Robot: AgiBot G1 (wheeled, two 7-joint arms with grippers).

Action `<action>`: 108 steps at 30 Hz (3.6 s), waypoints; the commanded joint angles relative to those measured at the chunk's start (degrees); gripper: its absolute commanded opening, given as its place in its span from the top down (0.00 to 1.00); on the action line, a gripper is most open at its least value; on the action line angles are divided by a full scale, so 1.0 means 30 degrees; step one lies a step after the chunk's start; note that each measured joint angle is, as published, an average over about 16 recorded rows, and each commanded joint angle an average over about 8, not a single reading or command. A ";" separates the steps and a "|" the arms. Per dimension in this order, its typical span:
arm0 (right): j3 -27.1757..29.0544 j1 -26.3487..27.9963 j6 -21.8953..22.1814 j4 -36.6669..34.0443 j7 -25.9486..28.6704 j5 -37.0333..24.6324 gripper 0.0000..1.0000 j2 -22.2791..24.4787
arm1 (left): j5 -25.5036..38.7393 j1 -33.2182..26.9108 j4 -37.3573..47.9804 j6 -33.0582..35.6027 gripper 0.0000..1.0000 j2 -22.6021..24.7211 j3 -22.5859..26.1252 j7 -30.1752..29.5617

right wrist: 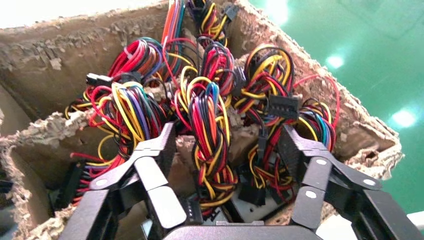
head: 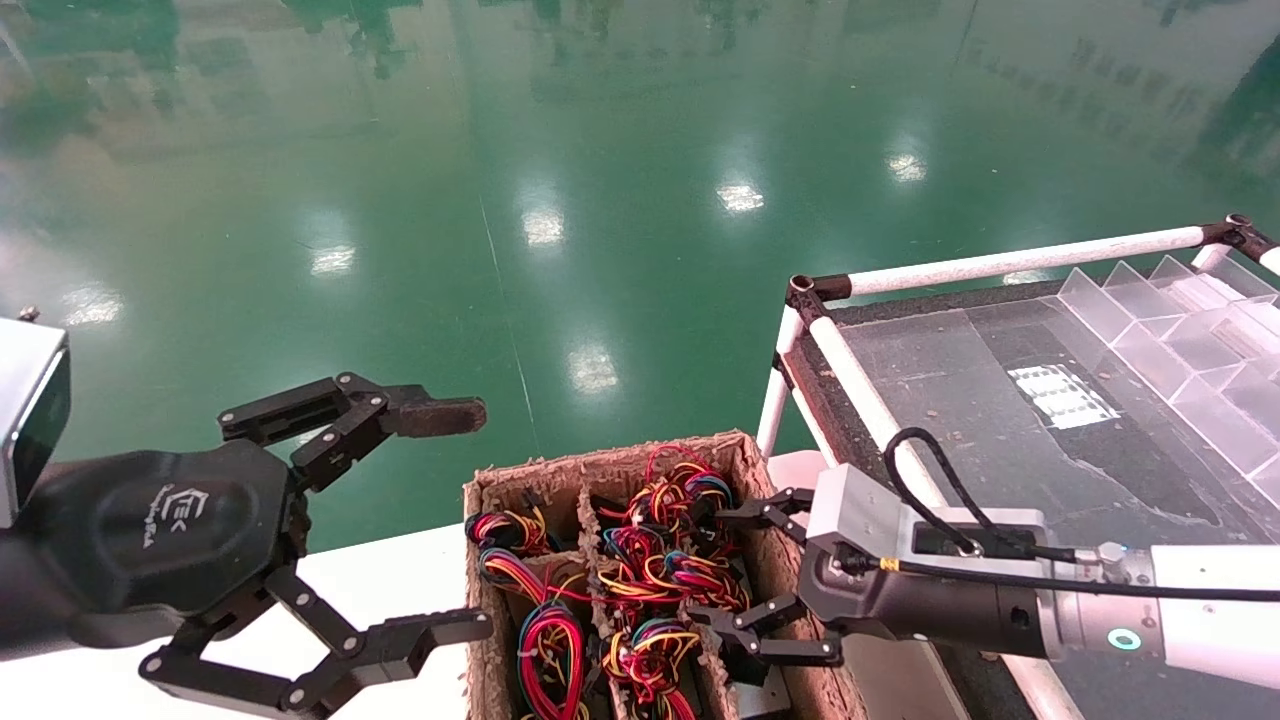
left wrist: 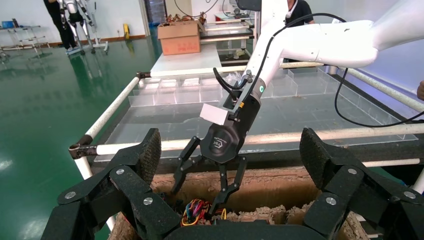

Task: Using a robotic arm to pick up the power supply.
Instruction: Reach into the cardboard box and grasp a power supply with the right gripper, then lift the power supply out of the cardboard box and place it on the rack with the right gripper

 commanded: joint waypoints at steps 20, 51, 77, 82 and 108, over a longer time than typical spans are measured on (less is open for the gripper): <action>0.0371 -0.0625 0.0499 -0.0478 -0.0586 0.0562 1.00 -0.0183 | -0.0002 -0.0001 0.0000 -0.0001 0.00 -0.0001 0.0003 0.0001; 0.3642 0.1134 -0.0992 -0.0138 -0.0680 0.5220 1.00 0.2190 | -0.0004 -0.0002 0.0000 -0.0002 0.00 -0.0002 0.0006 0.0003; 0.2809 1.0904 0.0347 -1.1227 -0.6551 0.1223 1.00 -0.0955 | -0.0006 -0.0003 0.0000 -0.0004 0.00 -0.0003 0.0009 0.0005; 0.2558 1.2383 0.1069 -1.4142 -0.8240 0.0411 1.00 -0.1478 | -0.0007 -0.0003 0.0000 -0.0004 0.00 -0.0004 0.0010 0.0005; 0.1729 1.4331 0.3144 -2.0730 -1.3243 -0.1217 1.00 -0.4223 | -0.0009 -0.0004 0.0000 -0.0005 0.00 -0.0005 0.0013 0.0006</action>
